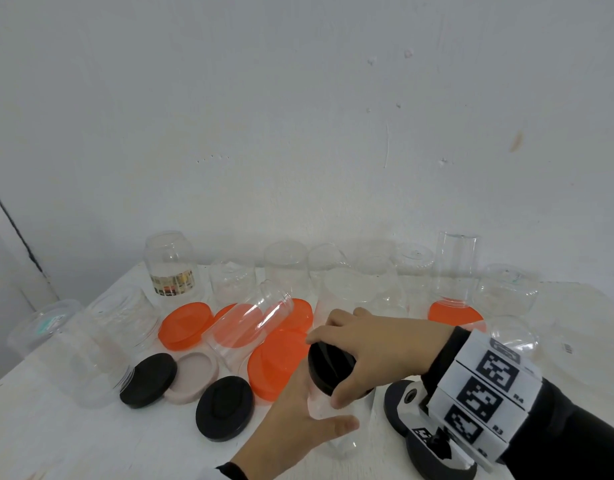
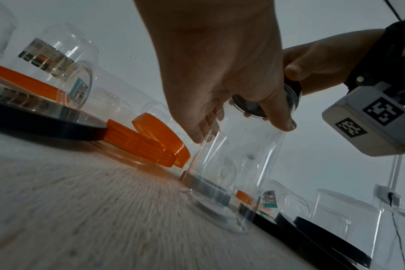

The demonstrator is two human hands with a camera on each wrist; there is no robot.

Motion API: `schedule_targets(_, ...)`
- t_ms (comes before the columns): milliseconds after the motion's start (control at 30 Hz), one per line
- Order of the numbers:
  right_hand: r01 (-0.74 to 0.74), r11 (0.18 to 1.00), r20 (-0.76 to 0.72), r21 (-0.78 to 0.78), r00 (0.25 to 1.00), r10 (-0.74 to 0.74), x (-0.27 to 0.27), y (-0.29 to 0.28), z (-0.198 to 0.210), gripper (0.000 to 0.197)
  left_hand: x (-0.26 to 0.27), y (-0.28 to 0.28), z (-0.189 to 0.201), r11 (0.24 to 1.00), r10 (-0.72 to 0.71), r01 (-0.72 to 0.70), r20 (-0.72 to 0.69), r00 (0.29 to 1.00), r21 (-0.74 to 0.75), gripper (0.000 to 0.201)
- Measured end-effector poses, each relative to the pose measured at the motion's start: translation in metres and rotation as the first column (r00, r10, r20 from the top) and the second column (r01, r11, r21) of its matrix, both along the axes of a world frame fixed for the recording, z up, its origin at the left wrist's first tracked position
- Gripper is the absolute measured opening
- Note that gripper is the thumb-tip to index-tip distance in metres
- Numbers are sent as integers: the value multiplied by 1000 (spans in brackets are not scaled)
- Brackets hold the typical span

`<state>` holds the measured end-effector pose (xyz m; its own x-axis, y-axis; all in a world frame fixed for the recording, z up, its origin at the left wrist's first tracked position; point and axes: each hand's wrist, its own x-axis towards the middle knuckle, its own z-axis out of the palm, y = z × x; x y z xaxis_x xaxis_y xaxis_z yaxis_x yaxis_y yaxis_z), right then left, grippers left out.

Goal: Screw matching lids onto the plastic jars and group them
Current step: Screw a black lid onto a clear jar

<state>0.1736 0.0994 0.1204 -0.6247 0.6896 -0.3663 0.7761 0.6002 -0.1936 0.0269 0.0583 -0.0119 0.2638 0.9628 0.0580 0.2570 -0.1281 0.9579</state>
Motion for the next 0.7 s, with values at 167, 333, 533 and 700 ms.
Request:
schedule_targets(167,-1,1000,-10,29,1000,2,4,1,-4,77,1,-2,3,1000,-19,18,18,1000,15,84)
schedule_targets(333,0,998,-45,69,999,3,6,-1,-11,75,2,-2,4,999,-24,23,22,999,41,83)
schedule_targets(533,22,988,-166,152,986,3,12,-6,-24,72,2,-4,5,999,7,-6,-14,1000,51,83)
schedule_targets(700,75,977,-286,199,958,-15,16,-10,-36,73,3,-4,5,997,25,-23,-25,999,74,82)
